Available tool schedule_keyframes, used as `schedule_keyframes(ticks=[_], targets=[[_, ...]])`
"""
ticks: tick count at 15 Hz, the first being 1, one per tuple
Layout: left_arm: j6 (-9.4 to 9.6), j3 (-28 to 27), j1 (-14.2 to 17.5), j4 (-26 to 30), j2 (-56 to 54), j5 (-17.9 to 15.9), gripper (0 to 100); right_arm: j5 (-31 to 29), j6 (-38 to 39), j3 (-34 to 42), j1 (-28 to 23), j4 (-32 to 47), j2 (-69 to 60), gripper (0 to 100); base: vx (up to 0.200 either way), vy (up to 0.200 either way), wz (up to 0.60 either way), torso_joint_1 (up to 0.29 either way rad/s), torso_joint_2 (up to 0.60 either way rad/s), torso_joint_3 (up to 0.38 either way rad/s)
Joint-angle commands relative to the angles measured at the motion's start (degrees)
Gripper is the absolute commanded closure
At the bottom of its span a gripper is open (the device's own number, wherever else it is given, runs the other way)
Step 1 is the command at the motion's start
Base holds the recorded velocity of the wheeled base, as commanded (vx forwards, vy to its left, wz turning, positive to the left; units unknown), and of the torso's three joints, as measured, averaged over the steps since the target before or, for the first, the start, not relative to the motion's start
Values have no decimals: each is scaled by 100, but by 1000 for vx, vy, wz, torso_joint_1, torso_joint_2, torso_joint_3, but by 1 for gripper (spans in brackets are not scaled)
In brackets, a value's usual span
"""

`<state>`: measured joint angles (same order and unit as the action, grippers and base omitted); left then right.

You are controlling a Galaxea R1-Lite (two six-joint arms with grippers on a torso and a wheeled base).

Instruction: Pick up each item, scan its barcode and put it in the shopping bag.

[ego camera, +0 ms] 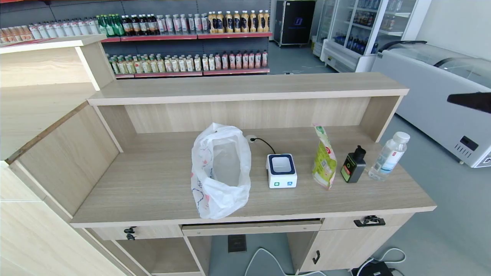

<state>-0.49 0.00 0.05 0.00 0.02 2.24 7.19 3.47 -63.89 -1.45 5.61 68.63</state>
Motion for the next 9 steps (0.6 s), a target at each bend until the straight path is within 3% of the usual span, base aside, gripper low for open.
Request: schedule_keyframes(ticks=[1,3,9], targets=[[-4,0,4,0,-2,4,0,204,74,-2752,13,1294,2550,0,0,0,0,0,0,0],[-4,0,4,0,-2,4,0,221,74,-3226,92,1654,2998,0,0,0,0,0,0,0],[-4,0,4,0,-2,4,0,256,136,-2901,145,1927,3569,0,0,0,0,0,0,0]])
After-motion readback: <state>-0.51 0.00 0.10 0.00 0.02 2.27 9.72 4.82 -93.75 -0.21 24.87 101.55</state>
